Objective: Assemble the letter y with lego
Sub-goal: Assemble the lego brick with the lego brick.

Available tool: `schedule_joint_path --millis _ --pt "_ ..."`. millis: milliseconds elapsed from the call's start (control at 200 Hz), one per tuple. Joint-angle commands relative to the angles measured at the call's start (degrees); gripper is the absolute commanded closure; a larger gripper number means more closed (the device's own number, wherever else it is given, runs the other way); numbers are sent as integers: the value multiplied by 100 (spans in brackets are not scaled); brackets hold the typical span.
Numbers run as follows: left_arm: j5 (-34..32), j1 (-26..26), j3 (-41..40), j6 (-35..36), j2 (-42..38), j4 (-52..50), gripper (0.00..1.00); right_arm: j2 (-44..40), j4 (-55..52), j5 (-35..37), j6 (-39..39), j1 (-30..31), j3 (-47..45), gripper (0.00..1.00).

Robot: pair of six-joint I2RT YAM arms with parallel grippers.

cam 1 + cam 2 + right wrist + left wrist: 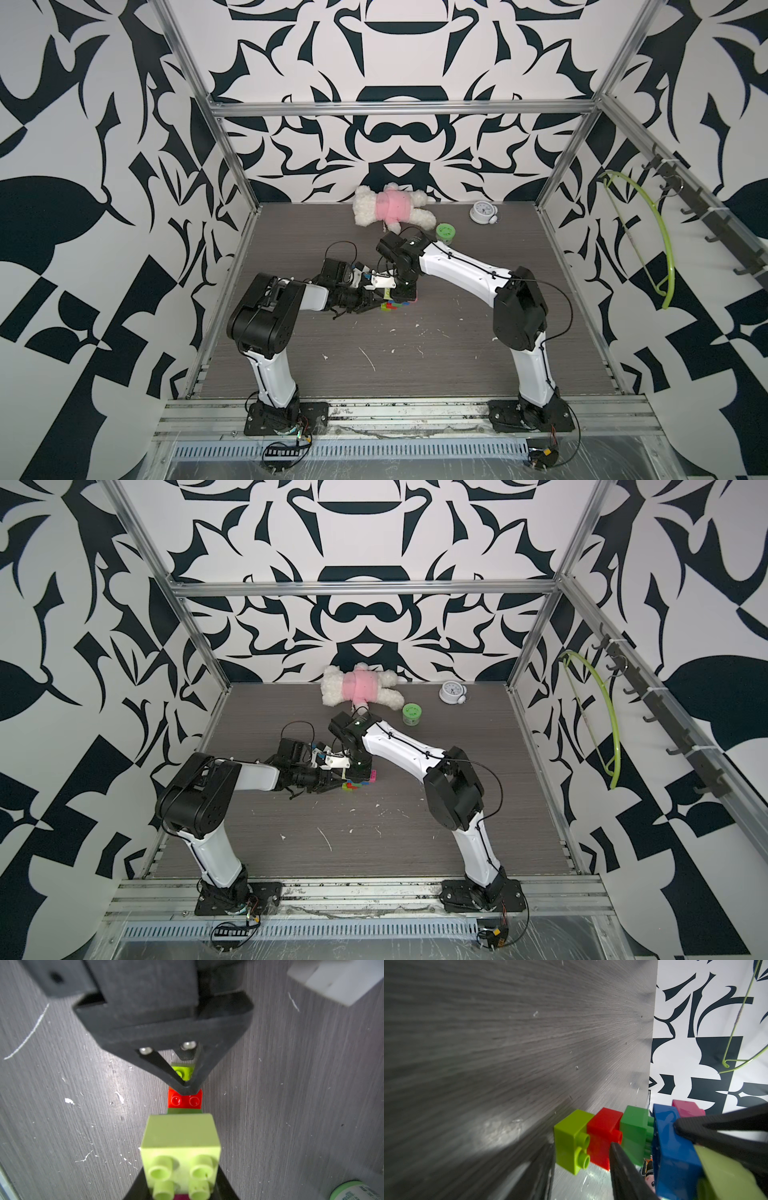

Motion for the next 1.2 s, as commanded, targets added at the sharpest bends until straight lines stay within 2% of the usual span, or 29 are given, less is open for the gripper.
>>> schedule_joint_path --millis 0,950,1195 --pt "-913 -15 -168 166 314 -856 54 -7 -109 -19 -48 -27 69 85" --pt "-914 -16 -160 160 314 -865 54 167 -17 -87 125 -20 114 86" --pt "-913 -16 -159 160 314 -865 54 307 -185 86 166 31 234 86"
